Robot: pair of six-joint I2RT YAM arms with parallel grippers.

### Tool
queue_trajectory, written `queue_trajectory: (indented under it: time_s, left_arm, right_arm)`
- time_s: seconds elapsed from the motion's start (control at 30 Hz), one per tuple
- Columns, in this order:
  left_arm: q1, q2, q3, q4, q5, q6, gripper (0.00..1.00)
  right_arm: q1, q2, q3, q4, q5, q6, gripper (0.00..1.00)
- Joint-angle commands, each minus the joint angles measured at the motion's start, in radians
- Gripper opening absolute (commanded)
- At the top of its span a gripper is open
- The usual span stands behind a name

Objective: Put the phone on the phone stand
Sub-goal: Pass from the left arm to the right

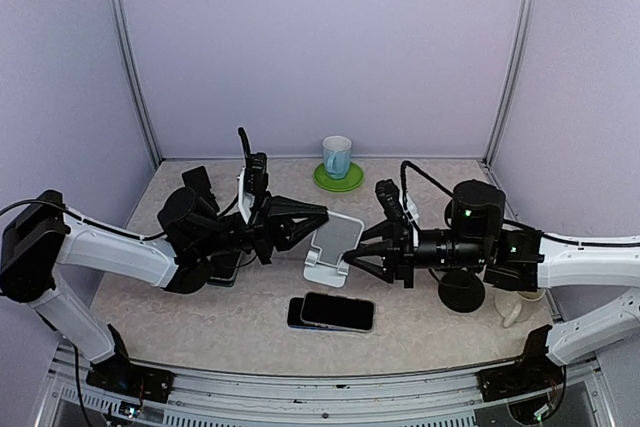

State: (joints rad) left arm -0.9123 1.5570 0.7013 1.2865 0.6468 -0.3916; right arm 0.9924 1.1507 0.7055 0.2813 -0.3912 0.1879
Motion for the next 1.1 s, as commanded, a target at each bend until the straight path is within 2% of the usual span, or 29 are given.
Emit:
queue_trajectory:
  time_s: [0.0,0.27,0.43,0.6,0.63,0.77,0.83,0.93,1.07]
  left_arm:
    - [-0.008,-0.03,0.0,0.042,-0.008,0.044,0.0]
    - [-0.015,-0.012,0.004,0.027,-0.016,0.057,0.0]
    - [-0.023,-0.012,0.009,-0.002,-0.016,0.078,0.02]
    - [-0.023,-0.017,0.004,-0.015,-0.014,0.078,0.04]
    - [-0.023,-0.018,0.004,-0.021,-0.013,0.078,0.06]
    - [-0.022,-0.028,0.005,-0.076,-0.023,0.075,0.33]
    - [-0.018,-0.042,0.007,-0.121,-0.021,0.079,0.42]
    - [0.001,-0.085,0.029,-0.252,0.007,0.101,0.48]
    - [0.036,-0.136,0.104,-0.584,0.06,0.158,0.5]
  right_arm:
    - [-0.006,0.006,0.006,0.047,-0.07,0.016,0.28]
    - [-0.006,0.022,0.012,0.054,-0.061,0.023,0.15]
    - [-0.007,0.038,0.023,0.052,-0.049,0.026,0.0]
    - [-0.007,0.034,0.023,0.046,-0.045,0.026,0.0]
    - [-0.007,0.032,0.023,0.043,-0.044,0.027,0.0]
    - [-0.006,0.021,0.028,0.021,-0.047,0.018,0.0]
    - [-0.007,0.015,0.035,-0.003,-0.049,0.008,0.0]
    - [-0.007,0.002,0.045,-0.052,-0.056,-0.017,0.0]
    - [-0.007,-0.017,0.059,-0.126,-0.069,-0.045,0.0]
